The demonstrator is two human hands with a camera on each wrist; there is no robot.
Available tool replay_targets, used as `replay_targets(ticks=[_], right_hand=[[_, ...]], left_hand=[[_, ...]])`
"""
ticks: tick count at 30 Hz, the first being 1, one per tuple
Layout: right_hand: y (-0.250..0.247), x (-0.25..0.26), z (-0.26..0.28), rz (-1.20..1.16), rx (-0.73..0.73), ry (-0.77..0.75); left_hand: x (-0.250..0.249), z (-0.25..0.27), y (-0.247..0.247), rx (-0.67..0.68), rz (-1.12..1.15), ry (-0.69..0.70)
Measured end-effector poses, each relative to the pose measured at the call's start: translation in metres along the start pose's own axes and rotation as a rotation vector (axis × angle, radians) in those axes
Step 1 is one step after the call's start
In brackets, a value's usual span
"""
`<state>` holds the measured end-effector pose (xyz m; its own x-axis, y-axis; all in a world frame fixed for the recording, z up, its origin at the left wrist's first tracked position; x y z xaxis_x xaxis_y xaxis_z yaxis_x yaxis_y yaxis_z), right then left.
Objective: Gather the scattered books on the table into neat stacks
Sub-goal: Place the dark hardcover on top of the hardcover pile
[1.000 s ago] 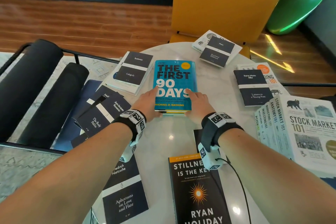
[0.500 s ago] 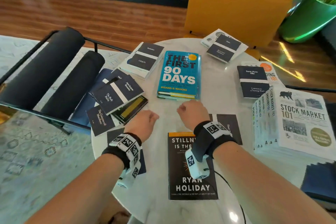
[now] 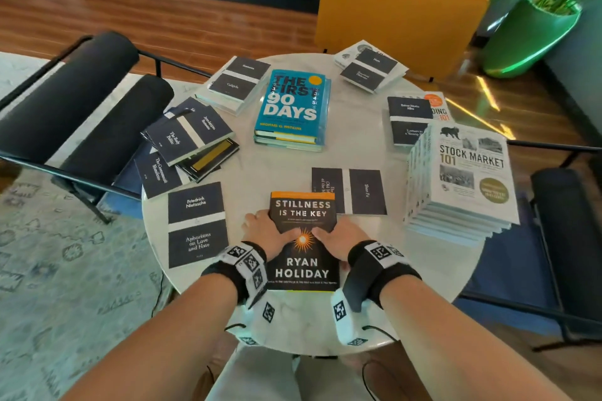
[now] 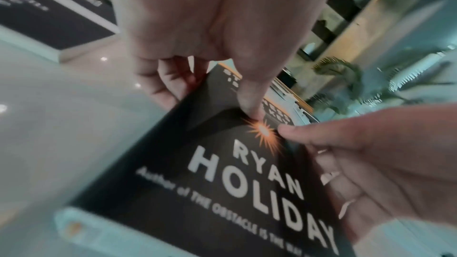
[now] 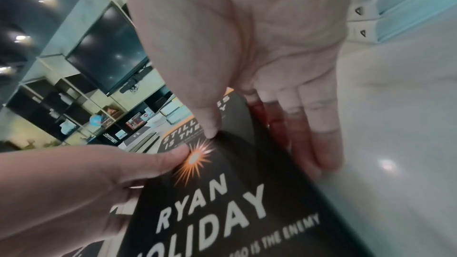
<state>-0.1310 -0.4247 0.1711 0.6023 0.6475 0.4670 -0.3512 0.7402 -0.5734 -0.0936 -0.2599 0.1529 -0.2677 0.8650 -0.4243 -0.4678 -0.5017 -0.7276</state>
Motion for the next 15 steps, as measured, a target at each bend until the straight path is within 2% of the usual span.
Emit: replay_targets(ticks=[3, 4, 6, 9, 12, 15], right_hand=[[0.005, -0.002, 0.000, -0.182, -0.032, -0.007], [0.005, -0.002, 0.001, -0.235, -0.023, -0.001], [0.004, 0.000, 0.002, -0.317, -0.008, 0.002], [-0.003, 0.008, 0.001, -0.385, -0.090, -0.048], [-0.013, 0.027, -0.002, -0.623, -0.053, -0.120], [-0.032, 0.054, -0.013, -0.728, -0.064, -0.161]], left_hand=[[-0.005, 0.002, -0.003, 0.070, 0.369, 0.051], [-0.008, 0.004, -0.006, 0.084, 0.429, 0.075], [-0.012, 0.006, -0.013, 0.075, 0.486, 0.113], [-0.015, 0.003, -0.028, 0.039, 0.560, 0.138], [-0.026, -0.007, -0.053, -0.013, 0.628, 0.157], [-0.046, -0.025, -0.082, -0.037, 0.619, 0.211]])
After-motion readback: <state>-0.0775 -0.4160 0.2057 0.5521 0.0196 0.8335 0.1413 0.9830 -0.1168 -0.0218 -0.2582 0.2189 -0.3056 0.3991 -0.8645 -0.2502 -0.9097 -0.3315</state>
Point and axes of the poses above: each hand's wrist, its own z-axis away from the middle knuckle, its own y-axis out of the palm, x = y × z, the point moved 2 cm from there along -z, towards the middle knuckle, and after that the axes turned 2 degrees about -z, right-handed, at the moved point
